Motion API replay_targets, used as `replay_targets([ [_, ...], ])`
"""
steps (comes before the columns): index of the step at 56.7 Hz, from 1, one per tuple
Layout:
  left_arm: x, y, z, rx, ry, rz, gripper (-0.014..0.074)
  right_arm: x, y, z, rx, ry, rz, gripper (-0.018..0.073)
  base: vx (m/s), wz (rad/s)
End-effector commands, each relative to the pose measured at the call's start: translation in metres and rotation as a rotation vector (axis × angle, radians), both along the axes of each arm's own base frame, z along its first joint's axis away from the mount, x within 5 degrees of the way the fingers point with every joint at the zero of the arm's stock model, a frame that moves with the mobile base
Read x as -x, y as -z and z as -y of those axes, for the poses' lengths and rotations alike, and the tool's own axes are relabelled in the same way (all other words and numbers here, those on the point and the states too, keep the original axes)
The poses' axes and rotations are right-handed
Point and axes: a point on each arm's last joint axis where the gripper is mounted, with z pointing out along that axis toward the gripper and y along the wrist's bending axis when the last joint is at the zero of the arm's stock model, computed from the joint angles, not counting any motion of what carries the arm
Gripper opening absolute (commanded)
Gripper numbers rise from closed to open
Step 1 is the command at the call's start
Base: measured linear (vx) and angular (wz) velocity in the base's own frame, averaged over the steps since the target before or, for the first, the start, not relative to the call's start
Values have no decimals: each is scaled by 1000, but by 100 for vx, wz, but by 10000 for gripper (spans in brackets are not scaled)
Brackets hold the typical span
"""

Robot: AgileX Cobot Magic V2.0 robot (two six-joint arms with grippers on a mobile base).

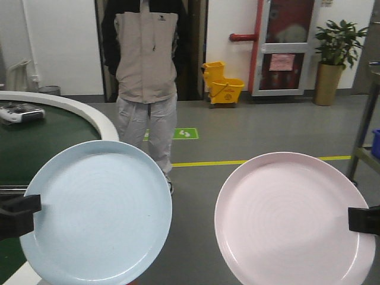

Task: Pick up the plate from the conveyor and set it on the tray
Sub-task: 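Hold both plates while the base drives to the steel table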

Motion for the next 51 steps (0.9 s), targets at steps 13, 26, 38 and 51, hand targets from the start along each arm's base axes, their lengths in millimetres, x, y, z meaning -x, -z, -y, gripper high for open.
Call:
replay_targets([
  [13, 2, -20, -1, 46, -21, 110, -6, 1, -19, 1, -21, 11, 121, -10, 1, -54],
  [26, 2, -20, -1, 45, -20, 109, -6, 1, -19, 1, -21, 11, 121, -10, 12, -55],
  [38, 2, -20, -1, 45, -20, 109, -6, 2, -20, 1, -22, 11, 123, -10, 20, -58],
  [51, 2, -20, -1, 45, -20, 109, -6, 2, -20, 1, -21, 11, 121, -10, 27, -41],
])
